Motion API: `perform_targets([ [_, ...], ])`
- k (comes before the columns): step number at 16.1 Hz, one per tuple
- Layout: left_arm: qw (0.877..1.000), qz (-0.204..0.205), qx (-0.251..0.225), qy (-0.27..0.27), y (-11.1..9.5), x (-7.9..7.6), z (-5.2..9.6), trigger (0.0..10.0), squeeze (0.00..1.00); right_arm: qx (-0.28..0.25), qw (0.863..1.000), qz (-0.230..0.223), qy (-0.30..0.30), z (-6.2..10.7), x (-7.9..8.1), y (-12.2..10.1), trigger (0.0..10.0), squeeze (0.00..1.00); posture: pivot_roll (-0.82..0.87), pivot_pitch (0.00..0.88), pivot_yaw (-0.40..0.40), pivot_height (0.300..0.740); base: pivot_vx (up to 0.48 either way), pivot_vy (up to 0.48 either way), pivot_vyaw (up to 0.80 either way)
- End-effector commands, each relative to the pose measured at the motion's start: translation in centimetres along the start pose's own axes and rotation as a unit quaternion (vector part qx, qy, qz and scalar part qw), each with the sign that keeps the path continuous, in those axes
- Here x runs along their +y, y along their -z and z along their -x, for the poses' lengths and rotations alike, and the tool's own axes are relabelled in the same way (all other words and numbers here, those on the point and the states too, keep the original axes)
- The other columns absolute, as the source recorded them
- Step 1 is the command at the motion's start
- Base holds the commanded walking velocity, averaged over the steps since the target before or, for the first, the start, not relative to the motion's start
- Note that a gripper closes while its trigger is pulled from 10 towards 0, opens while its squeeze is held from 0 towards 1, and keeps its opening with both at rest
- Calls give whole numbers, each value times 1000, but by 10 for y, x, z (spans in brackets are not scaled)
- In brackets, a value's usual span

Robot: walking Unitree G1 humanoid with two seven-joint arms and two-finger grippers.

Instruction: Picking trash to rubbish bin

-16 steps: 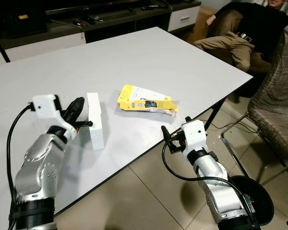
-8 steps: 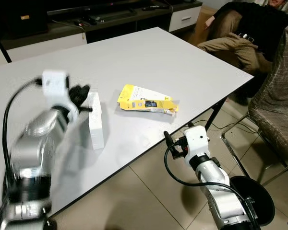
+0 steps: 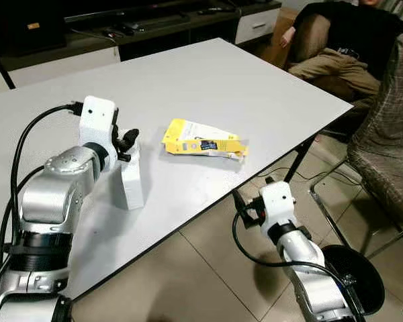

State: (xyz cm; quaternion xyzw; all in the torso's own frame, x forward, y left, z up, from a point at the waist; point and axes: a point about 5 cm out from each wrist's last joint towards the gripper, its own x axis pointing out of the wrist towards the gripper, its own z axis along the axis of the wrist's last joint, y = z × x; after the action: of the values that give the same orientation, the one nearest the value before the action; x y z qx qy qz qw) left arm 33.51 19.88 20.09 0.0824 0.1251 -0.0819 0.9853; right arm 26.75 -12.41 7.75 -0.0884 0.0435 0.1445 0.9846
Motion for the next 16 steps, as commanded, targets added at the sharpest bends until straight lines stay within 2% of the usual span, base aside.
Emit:
perform_targets([
  [1, 1000, -5, 9, 12, -3, -5, -2, 10000, 1000, -5, 1000, 4, 6, 0, -2, -4, 10000, 0, 26, 0, -22, 740, 0, 0, 0],
  [6, 999, -8, 35, 29, -2, -8, -6, 10000, 1000, -2, 1000, 2, 10, 2, -2, -4, 10000, 0, 24, 0, -11, 740, 0, 0, 0],
  [8, 997, -22, 73, 14, 2, -3, -12, 10000, 1000, 2, 1000, 4, 11, 2, -2, -3, 10000, 0, 23, 0, -4, 740, 0, 0, 0],
  [12, 995, 2, 97, 16, 5, -3, -17, 10000, 1000, 10, 1000, 1, 17, 4, -2, 1, 10000, 0, 21, 0, 9, 740, 0, 0, 0],
  [13, 994, 11, 103, 20, 7, -4, -18, 10000, 788, 10, 1000, -1, 18, 5, -1, 1, 10000, 0, 20, 0, 12, 740, 0, 0, 0],
  [14, 994, 16, 108, 26, 9, -6, -19, 10000, 239, 11, 1000, -1, 18, 5, -1, 1, 10000, 0, 20, 0, 13, 740, 0, 0, 0],
  [15, 993, 21, 115, 33, 12, -8, -19, 10000, 0, 12, 1000, -1, 18, 5, -1, 1, 10000, 0, 20, 0, 13, 740, 0, 0, 0],
  [16, 992, 23, 119, 37, 14, -9, -20, 10000, 0, 14, 1000, -2, 17, 5, 0, 2, 10000, 0, 20, 0, 13, 740, 0, 0, 0],
])
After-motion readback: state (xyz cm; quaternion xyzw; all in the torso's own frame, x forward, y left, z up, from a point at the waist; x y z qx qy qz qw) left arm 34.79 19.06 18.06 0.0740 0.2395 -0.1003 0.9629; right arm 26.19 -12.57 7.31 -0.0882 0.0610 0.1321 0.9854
